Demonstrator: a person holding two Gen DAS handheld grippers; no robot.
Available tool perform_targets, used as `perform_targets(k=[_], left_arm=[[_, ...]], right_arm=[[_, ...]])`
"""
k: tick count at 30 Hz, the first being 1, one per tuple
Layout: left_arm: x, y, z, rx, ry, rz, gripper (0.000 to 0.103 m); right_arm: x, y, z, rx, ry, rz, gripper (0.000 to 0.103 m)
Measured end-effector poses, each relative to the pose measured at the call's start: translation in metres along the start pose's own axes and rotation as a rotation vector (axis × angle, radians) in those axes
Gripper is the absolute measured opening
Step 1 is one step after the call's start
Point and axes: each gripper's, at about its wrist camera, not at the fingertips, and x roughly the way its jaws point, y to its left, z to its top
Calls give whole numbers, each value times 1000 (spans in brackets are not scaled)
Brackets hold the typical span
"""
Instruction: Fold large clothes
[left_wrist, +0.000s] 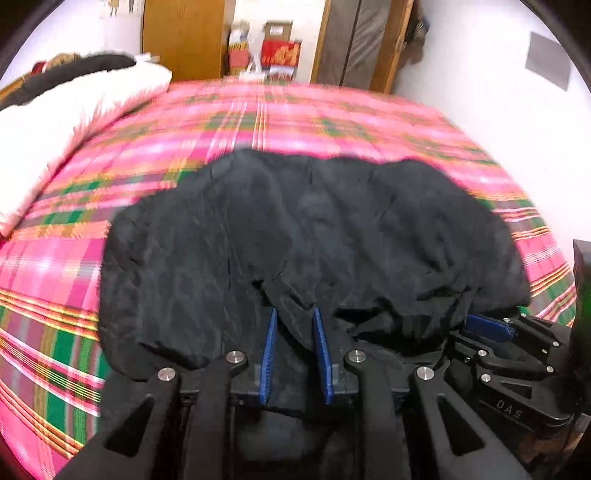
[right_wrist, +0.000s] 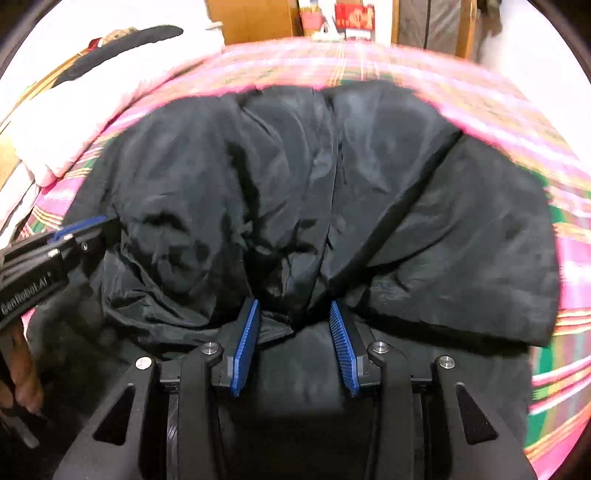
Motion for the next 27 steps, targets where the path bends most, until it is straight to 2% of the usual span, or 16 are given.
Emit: perform_targets(k=[3, 5, 7, 12, 22, 27], left_arm=[[-7, -5, -6, 38, -11, -14, 23], [12, -7, -13, 66, 72, 33, 24], [32, -5, -16, 44, 127, 36, 24], [48, -1, -5, -5, 130, 16, 24], [64, -6, 0, 2, 116, 33, 24], [65, -8, -6, 12, 99, 46, 24]], right_arm=[[-16, 5, -8, 4, -34, 20, 40], [-4, 10, -9, -7, 0, 29, 40], [13, 14, -15, -8, 44, 25, 40], [31, 13, -20, 14, 49, 27, 40], [43, 24, -26, -1, 36, 23, 40], [46, 9, -23, -2, 31, 24, 40]])
